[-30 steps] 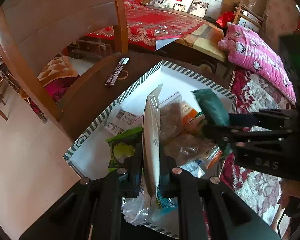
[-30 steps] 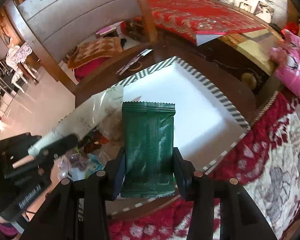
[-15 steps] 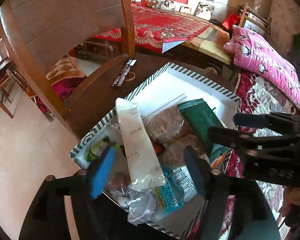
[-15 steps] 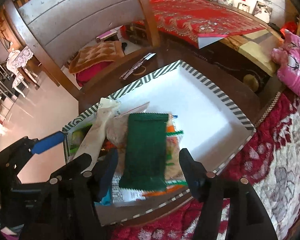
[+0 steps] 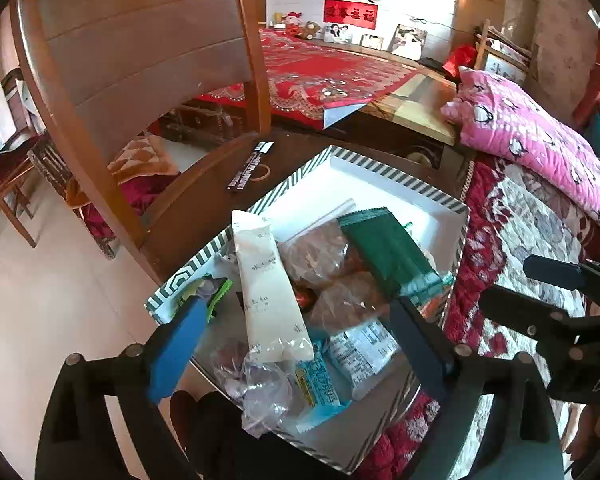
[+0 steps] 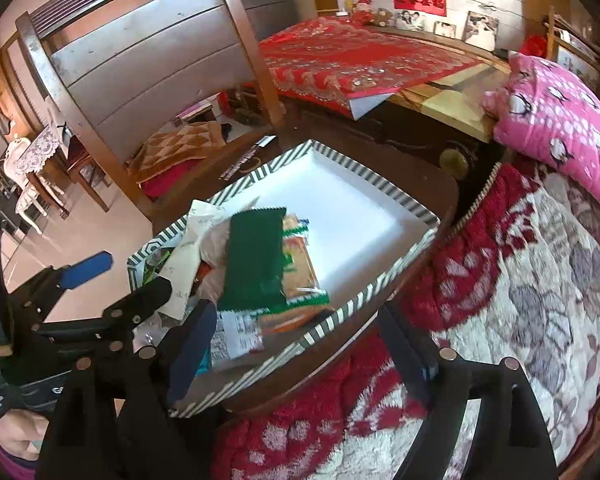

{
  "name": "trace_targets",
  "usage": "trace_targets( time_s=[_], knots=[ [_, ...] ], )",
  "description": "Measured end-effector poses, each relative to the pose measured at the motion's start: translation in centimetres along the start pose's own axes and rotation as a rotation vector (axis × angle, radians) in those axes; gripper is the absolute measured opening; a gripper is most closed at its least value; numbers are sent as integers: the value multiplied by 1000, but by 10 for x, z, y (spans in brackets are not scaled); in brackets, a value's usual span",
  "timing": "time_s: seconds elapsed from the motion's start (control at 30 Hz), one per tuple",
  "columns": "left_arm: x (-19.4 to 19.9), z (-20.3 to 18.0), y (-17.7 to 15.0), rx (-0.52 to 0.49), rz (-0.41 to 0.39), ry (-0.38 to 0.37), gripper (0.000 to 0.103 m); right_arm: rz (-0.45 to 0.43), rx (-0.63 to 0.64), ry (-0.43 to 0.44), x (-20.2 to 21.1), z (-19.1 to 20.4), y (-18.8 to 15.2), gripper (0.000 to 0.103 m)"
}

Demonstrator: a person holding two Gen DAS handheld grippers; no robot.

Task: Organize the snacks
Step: 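Lower both packets into the tray and open both grippers, then lift both open grippers away from the tray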

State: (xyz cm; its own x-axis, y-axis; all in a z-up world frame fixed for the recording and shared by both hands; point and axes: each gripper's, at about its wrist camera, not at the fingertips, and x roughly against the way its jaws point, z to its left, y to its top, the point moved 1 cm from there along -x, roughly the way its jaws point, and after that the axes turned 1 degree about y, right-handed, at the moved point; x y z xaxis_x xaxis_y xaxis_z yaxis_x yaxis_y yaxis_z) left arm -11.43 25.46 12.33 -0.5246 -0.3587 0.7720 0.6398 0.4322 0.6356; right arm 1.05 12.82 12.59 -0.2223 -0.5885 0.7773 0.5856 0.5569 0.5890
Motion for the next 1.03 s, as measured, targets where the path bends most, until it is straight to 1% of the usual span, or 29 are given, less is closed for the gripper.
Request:
trace_targets(
  time_s=[0.27,0.53,0.77,0.93,1.03],
  knots=[
    [1,3,-5,6,28,16,94,10,26,-18,1,6,-14,88],
    [1,2,-5,-1,27,19,94,29,33,-14,-1,10,-21,88],
    [3,3,-4,-6,14,22,94,34,38,-13,-2,14,-21,89],
    [7,0,-3,-21,-15,23,94,36,33,-11,-2,13,-22,89],
    [10,-6,-2,-35,-16,10,94,26,17,-10,3,8,-23,89]
  ],
)
